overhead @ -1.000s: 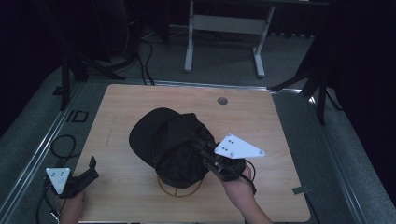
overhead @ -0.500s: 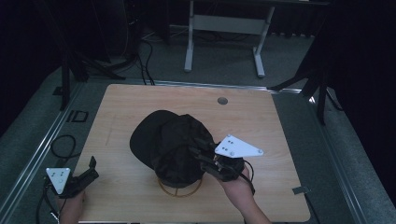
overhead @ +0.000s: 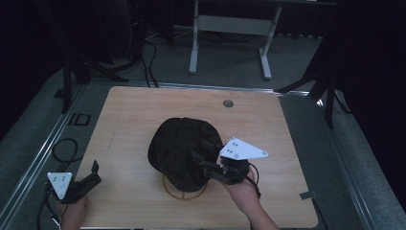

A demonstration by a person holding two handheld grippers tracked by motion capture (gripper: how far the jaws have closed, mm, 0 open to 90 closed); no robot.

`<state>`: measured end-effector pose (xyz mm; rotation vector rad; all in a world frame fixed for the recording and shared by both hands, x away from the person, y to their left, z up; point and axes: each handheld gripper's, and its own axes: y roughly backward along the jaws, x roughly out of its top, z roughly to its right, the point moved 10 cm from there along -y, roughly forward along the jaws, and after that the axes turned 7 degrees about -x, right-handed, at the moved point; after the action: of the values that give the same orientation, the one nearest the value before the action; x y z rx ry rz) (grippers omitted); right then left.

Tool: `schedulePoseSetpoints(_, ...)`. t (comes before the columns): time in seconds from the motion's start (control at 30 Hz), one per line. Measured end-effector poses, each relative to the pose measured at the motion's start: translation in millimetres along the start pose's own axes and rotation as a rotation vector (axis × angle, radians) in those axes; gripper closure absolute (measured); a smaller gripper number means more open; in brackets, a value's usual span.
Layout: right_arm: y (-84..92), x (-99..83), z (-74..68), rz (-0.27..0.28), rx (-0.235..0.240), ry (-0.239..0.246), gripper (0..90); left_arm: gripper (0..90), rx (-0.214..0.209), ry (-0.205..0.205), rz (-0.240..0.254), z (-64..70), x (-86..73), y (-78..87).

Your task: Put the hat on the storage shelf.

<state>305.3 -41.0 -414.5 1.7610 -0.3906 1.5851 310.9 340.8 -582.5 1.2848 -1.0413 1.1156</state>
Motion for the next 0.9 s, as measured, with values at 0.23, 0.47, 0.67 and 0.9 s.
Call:
schedulePoseSetpoints(0.23,3.6,9.0,1.0,0.02,0.007,-0.005,49.5,0.6,0.0,-0.001,-0.001,-0.1,-0.1,0.0)
schedulePoseSetpoints(0.47,10.8,24.8,5.7,0.048,0.009,0.015,39.4,0.6,0.0,0.001,0.0,-0.2,0.0,0.1)
schedulePoseSetpoints(0.67,15.2,30.4,15.3,0.042,0.005,0.018,29.3,0.6,0.0,0.002,0.002,-0.2,0.1,0.2)
schedulePoseSetpoints(0.9,22.7,25.8,38.1,0.04,-0.033,-0.009,19.9,0.6,0.0,0.001,0.003,-0.2,0.1,0.3)
